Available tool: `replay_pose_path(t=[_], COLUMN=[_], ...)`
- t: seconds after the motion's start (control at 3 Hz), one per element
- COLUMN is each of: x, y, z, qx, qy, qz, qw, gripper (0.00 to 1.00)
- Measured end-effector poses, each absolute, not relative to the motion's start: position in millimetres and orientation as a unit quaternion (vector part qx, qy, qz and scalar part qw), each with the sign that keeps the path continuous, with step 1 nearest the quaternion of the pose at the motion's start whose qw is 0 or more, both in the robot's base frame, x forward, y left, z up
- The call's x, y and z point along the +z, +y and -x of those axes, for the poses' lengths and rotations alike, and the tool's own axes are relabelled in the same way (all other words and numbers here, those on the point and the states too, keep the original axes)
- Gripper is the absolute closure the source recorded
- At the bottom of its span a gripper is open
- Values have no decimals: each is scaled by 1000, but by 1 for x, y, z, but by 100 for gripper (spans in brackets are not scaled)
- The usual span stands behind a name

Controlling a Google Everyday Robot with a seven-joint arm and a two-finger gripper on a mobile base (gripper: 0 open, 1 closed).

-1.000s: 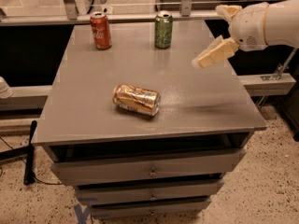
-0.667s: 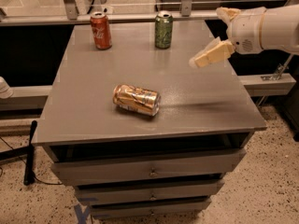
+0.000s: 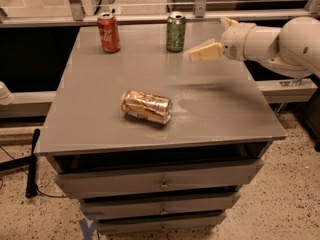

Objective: Move green can near orange can

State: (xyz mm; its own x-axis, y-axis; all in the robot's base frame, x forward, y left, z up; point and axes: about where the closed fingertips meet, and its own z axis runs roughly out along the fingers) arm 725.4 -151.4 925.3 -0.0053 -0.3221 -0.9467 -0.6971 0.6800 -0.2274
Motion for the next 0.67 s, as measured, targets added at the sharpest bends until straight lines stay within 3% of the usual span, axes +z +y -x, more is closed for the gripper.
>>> replay_pose_path(t=[0.67], x=[906], y=[-141], z=[-818], qx=[187], qy=[696], qz=[306], qw=[622], gripper=[0])
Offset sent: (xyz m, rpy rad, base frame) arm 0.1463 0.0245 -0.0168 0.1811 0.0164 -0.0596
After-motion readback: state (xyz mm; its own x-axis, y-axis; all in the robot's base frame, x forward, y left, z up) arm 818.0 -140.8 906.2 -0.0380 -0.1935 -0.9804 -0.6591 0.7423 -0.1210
